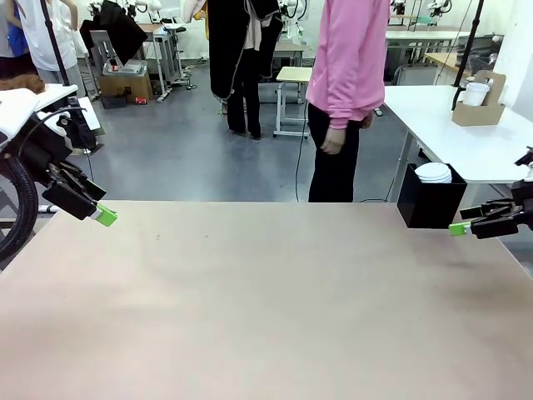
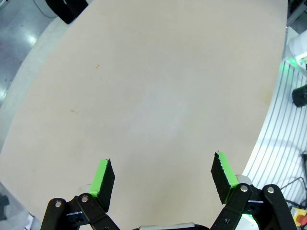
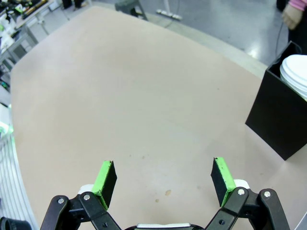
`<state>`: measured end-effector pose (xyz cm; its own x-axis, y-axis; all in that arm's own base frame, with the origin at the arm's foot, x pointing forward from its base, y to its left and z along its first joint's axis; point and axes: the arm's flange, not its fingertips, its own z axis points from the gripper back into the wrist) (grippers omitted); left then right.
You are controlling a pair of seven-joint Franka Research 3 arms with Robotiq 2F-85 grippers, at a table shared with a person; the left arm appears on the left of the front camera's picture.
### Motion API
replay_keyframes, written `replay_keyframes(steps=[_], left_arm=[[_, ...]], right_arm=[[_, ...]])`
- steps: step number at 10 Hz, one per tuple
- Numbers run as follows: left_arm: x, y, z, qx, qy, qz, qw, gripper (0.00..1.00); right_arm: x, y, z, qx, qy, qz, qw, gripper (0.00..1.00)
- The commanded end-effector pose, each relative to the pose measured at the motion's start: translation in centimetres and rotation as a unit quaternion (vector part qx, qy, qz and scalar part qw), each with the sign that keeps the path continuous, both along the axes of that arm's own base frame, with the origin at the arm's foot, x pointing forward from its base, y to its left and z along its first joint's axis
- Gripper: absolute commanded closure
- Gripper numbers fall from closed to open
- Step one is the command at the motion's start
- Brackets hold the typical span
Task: Pour a drink into a cup and package it in a carrier.
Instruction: Insert the held 600 ml Paper Cup into the Cup Carrier.
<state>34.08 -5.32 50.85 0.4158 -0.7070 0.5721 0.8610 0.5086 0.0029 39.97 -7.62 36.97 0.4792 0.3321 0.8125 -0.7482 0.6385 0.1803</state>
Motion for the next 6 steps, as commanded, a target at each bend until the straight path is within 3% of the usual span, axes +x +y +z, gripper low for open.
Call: replay_keyframes(steps=[1,6], left_arm=[[-0.1,0.01,0.03,-0.006,0.001,-0.002,1.0,0.0],[-0.1,0.01,0.03,-0.006,0.001,-0.002,1.0,0.0]], right_arm=[[-0.07,-0.09,0.12,0.001,-0.006,0.008,1.0,0.0],[-0.07,-0.09,0.12,0.001,-0.006,0.008,1.0,0.0]])
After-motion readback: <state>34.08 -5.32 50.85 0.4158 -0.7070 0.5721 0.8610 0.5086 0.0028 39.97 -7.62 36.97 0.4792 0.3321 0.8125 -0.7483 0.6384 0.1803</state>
